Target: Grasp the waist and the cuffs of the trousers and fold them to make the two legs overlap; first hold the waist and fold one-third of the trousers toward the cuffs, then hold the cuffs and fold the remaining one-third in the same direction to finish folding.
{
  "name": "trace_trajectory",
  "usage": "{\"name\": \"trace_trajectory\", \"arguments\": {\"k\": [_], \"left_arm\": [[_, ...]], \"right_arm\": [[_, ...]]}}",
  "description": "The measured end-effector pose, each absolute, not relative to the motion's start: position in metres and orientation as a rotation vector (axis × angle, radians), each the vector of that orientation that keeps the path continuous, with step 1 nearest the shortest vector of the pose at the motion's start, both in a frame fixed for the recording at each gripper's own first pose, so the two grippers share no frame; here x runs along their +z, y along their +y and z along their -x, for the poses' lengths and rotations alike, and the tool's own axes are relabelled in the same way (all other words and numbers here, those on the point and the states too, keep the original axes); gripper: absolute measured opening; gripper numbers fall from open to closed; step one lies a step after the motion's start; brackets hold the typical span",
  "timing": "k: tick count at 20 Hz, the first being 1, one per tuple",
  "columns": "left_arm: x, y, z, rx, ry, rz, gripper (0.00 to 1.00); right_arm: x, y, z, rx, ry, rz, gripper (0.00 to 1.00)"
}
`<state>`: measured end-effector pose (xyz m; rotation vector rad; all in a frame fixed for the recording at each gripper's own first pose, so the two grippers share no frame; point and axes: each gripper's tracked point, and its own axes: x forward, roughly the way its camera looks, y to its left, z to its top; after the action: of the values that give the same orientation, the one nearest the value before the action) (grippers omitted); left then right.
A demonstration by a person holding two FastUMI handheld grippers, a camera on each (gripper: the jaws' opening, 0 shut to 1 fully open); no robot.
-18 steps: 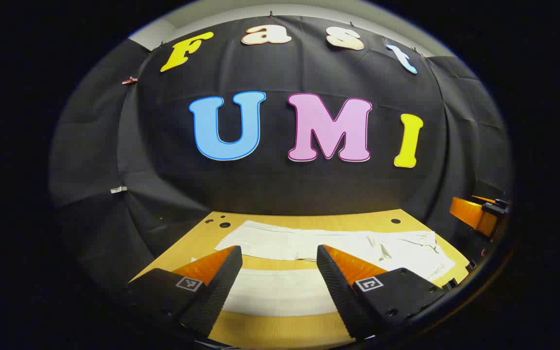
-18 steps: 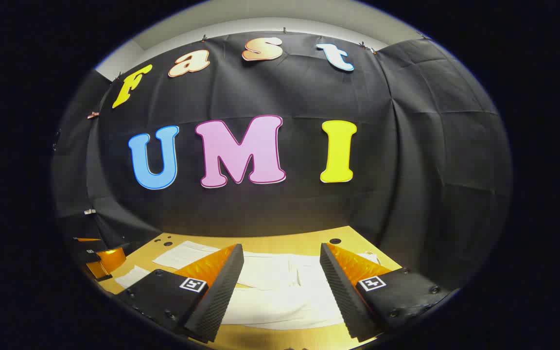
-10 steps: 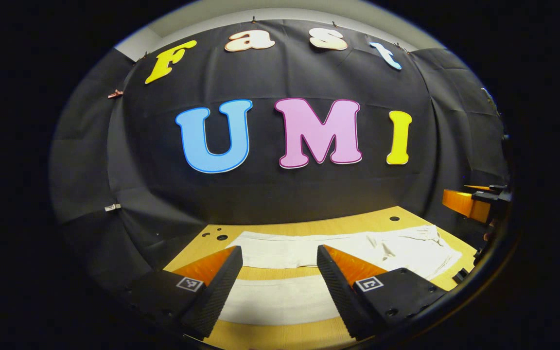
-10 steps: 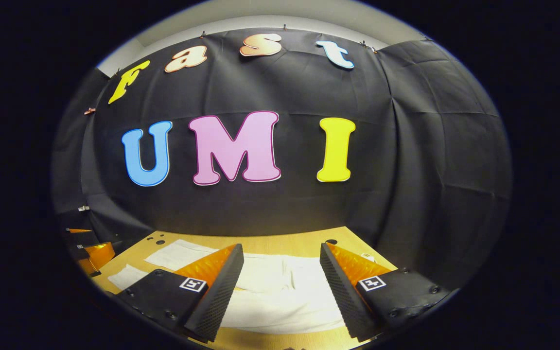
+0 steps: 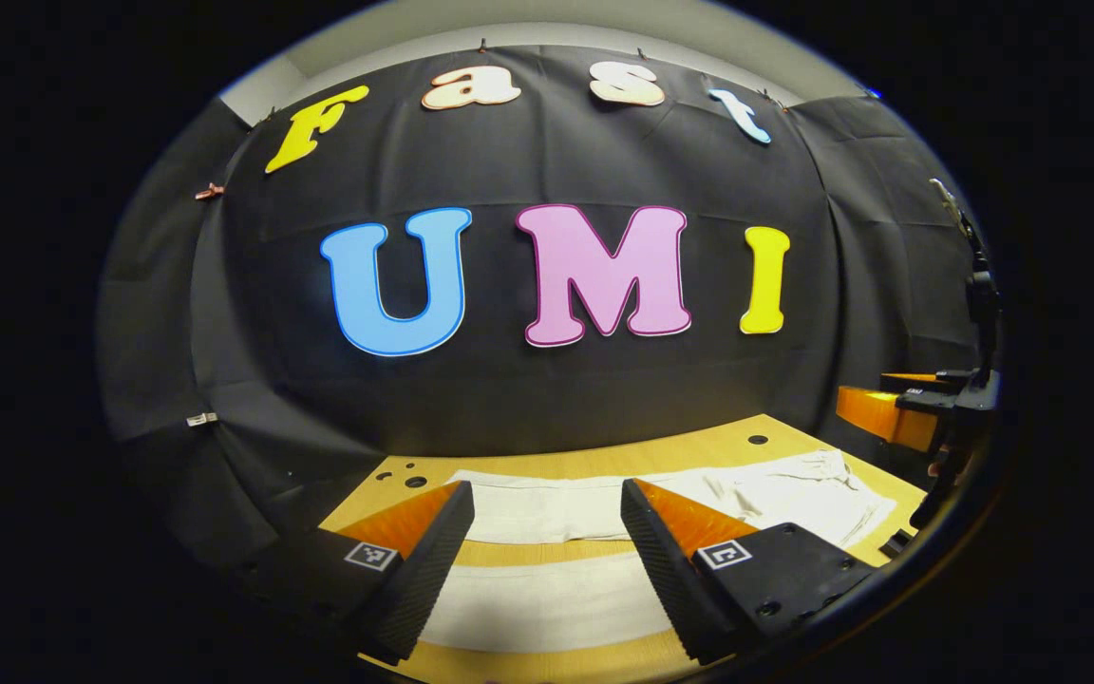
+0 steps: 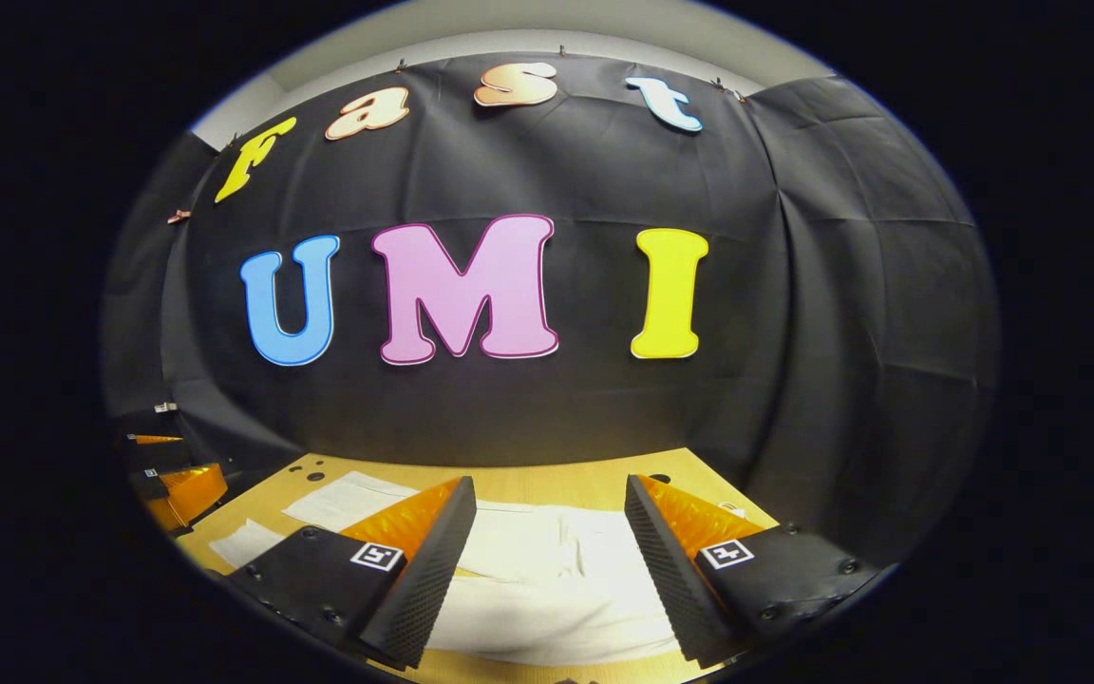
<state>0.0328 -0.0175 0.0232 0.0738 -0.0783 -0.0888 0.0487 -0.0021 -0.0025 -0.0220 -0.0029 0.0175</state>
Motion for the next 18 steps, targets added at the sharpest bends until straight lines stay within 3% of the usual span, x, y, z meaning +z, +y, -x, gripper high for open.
{"name": "trace_trajectory", "arguments": {"k": [11,18], "left_arm": [[0.018,-0.002,-0.057,-0.039,-0.037,-0.013,0.98],[0.017,0.002,-0.070,-0.042,-0.020,0.051,0.98]], "right_arm": [[0.008,-0.025,-0.070,0.047,-0.030,0.114,0.97],[-0.010,-0.071,-0.092,0.078,-0.029,0.432,0.97]]}}
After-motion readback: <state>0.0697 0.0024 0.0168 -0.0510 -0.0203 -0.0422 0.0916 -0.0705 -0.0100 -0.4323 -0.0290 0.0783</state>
